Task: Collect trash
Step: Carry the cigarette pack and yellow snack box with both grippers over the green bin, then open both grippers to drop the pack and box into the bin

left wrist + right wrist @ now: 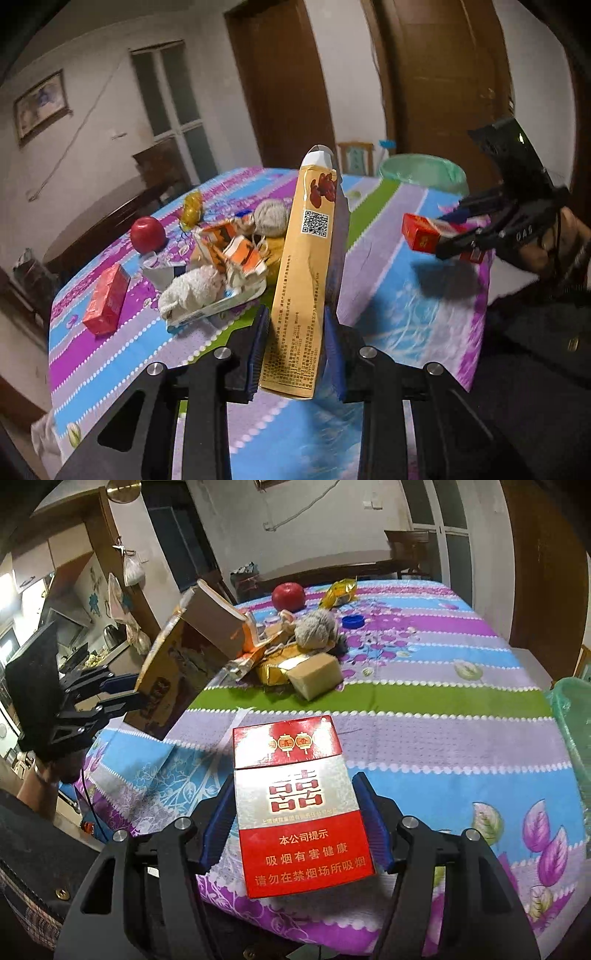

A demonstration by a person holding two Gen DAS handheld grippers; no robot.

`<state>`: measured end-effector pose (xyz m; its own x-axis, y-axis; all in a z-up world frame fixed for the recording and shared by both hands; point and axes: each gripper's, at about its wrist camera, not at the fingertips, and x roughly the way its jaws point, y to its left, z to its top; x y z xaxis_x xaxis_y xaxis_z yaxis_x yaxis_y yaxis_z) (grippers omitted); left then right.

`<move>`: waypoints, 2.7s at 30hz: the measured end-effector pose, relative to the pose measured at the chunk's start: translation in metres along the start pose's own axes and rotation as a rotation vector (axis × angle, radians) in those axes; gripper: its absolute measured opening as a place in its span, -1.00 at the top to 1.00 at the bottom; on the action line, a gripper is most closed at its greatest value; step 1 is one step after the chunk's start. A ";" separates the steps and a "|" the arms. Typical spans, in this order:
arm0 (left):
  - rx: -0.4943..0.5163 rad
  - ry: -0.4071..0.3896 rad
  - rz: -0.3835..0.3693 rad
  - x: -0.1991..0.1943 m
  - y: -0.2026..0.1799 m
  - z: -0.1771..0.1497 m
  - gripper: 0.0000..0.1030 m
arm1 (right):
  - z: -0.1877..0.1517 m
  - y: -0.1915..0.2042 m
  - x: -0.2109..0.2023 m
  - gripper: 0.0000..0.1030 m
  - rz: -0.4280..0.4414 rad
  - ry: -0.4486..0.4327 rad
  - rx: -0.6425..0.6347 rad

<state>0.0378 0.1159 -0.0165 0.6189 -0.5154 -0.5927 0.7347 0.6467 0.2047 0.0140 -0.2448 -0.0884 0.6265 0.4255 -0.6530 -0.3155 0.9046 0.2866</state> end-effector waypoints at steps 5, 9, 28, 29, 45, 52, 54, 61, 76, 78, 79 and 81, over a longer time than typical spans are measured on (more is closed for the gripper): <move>-0.081 -0.027 0.039 -0.003 -0.026 0.034 0.39 | 0.005 -0.018 -0.026 -0.15 -0.040 -0.068 0.022; -0.102 -0.019 0.051 0.016 -0.054 0.077 0.39 | 0.010 -0.045 -0.056 -0.15 -0.110 -0.140 0.050; -0.075 -0.001 0.032 0.170 -0.173 0.245 0.41 | 0.026 -0.201 -0.167 -0.15 -0.468 -0.274 0.239; -0.073 -0.004 0.036 0.176 -0.176 0.250 0.41 | 0.027 -0.205 -0.167 -0.15 -0.476 -0.271 0.245; 0.010 0.041 -0.025 0.271 -0.237 0.326 0.42 | 0.031 -0.278 -0.170 -0.15 -0.533 -0.175 0.412; 0.001 0.131 -0.104 0.325 -0.249 0.337 0.42 | 0.034 -0.300 -0.155 -0.15 -0.559 -0.117 0.442; -0.004 0.150 -0.126 0.336 -0.250 0.334 0.42 | 0.033 -0.304 -0.150 -0.15 -0.562 -0.105 0.452; -0.013 0.194 -0.114 0.362 -0.251 0.329 0.22 | 0.035 -0.325 -0.135 -0.40 -0.610 -0.071 0.470; -0.019 0.135 0.000 0.337 -0.232 0.313 0.02 | 0.032 -0.316 -0.138 -0.40 -0.628 -0.096 0.459; -0.025 0.115 0.010 0.326 -0.230 0.307 -0.03 | 0.032 -0.309 -0.139 -0.40 -0.633 -0.107 0.445; -0.031 0.108 0.012 0.323 -0.229 0.305 -0.10 | 0.031 -0.304 -0.139 -0.40 -0.635 -0.115 0.437; -0.047 0.086 0.024 0.312 -0.224 0.296 -0.14 | 0.029 -0.293 -0.139 -0.40 -0.646 -0.139 0.418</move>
<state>0.1486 -0.3559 -0.0171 0.6086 -0.4502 -0.6534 0.7048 0.6851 0.1844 0.0404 -0.5680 -0.0612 0.6868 -0.2146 -0.6944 0.4199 0.8970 0.1380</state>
